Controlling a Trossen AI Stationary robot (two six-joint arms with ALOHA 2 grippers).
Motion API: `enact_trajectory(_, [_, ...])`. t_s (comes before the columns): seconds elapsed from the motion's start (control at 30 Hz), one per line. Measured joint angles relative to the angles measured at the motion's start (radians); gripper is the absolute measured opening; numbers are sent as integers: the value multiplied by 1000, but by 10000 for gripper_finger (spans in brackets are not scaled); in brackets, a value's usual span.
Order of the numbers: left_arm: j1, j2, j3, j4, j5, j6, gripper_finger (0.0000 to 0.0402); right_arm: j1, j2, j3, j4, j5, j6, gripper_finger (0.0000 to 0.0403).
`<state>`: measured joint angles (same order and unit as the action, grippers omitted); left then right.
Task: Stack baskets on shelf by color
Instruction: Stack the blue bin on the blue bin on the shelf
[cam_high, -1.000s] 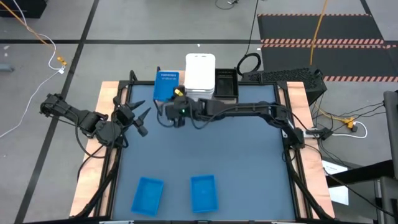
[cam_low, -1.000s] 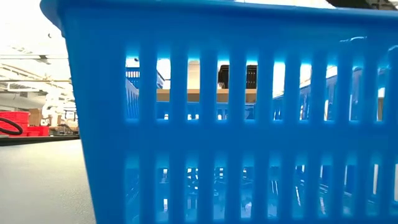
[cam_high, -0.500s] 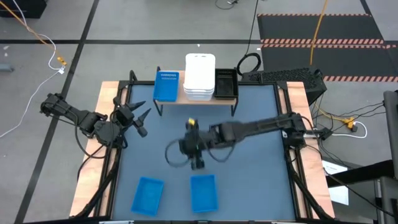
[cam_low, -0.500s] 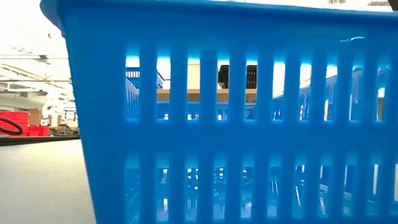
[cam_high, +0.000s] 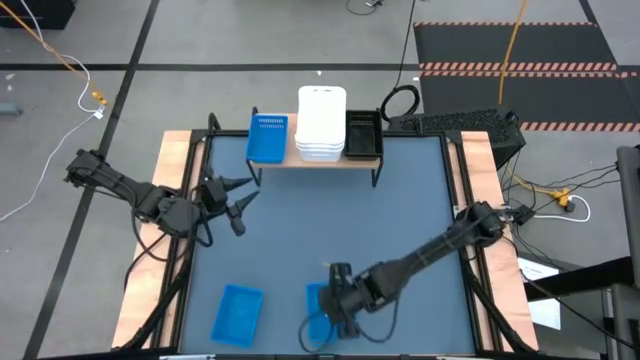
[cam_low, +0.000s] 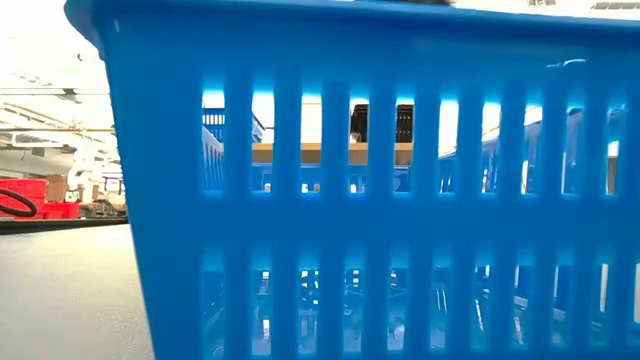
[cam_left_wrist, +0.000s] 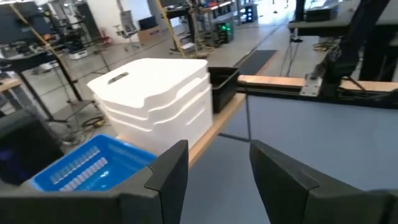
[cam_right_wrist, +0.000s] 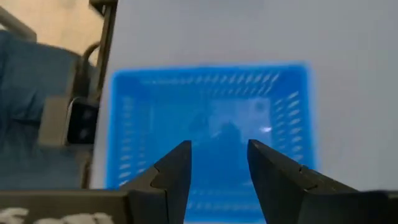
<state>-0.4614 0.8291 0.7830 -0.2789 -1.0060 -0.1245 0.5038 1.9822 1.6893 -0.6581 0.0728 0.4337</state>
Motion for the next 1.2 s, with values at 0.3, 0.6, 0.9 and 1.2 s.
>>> enact_trajectory(0.3, [0, 47, 0, 90, 67, 89, 175, 162, -1, -45, 126, -57, -157, 153])
enact_trajectory(0.6, [2, 47, 0, 97, 66, 108, 175, 111, -1, -237, 432, -199, -130, 153])
enact_trajectory(0.9, [2, 47, 0, 101, 65, 122, 175, 63, -6, -325, 498, -312, -83, 121])
enact_trajectory(1.2, [3, 47, 0, 113, 63, 150, 175, 20, -157, -325, 294, -168, -178, 13])
